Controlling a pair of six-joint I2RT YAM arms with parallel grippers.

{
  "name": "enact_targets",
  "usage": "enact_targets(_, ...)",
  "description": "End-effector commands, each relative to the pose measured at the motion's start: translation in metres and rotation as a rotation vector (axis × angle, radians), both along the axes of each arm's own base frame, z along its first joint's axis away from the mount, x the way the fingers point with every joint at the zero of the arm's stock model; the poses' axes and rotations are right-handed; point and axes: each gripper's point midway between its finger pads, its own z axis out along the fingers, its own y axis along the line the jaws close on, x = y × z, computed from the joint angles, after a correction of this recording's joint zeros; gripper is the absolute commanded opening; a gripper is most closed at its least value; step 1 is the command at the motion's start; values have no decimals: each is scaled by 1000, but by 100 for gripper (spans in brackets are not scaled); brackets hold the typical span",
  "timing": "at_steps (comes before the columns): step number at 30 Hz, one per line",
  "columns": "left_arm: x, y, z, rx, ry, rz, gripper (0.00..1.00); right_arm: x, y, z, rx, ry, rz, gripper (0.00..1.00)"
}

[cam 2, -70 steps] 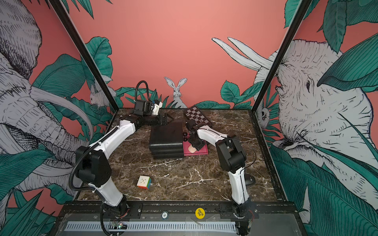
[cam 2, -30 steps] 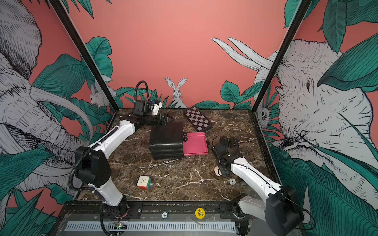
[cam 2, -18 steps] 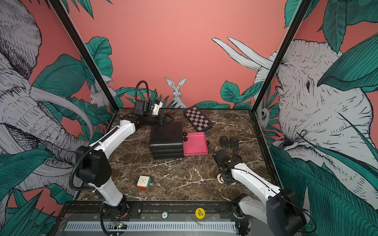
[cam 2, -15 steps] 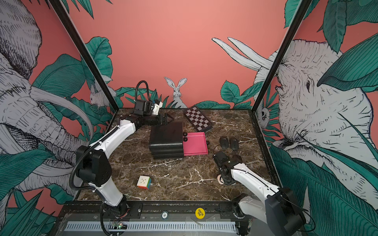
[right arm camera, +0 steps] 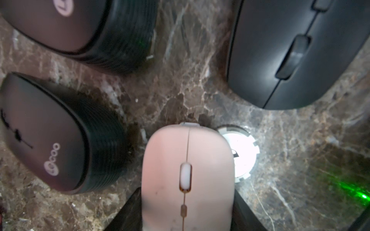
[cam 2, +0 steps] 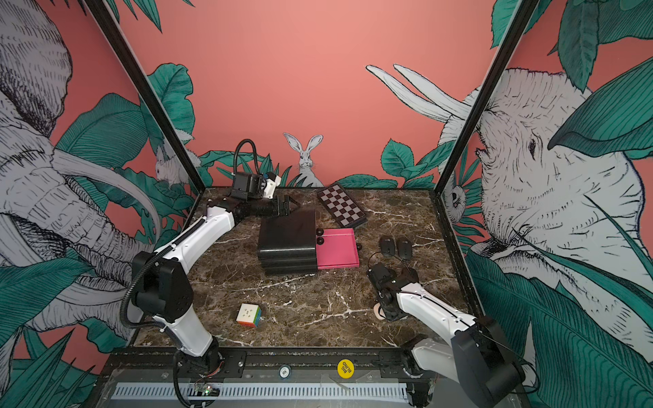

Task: Take the mice out of the drawer
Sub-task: Place the mouse at the center of the board.

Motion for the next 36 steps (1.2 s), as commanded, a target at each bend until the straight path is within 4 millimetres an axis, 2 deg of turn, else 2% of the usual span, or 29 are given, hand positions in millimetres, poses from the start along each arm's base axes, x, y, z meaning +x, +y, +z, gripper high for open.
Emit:
enact_targets(1,-26,10,-45,60,206,20,91,-11,-9,-2,-19,27,-9,48)
enact_targets(7,-26,10,-44,58,207,22,92,-10,-4,-9,3,52,23,54)
enact_targets(11,-28,11,-44,61,206,22,92,-7,-2,-9,-3,77,48,65)
enact_targets(17,-30,13,-45,65,205,27,91,0,-5,8,-38,67,50,76)
enact_targets(19,-30,13,-45,65,205,27,92,6,-5,18,-41,36,55,84)
enact_targets(20,-30,13,-44,66,203,29,92,12,-3,24,-36,10,60,89)
enact_targets(21,-29,13,-44,66,202,29,92,20,-1,33,-37,-24,80,98)
enact_targets(25,-27,13,-40,73,186,33,92,42,-1,71,-70,-118,130,99)
enact_targets(30,-21,16,-30,93,155,40,92,84,6,124,-157,-231,273,99)
enact_targets(34,-18,19,-10,94,113,42,92,136,33,147,-193,-280,518,99)
enact_targets(36,-15,24,0,87,100,54,92,166,56,147,-147,-311,647,99)
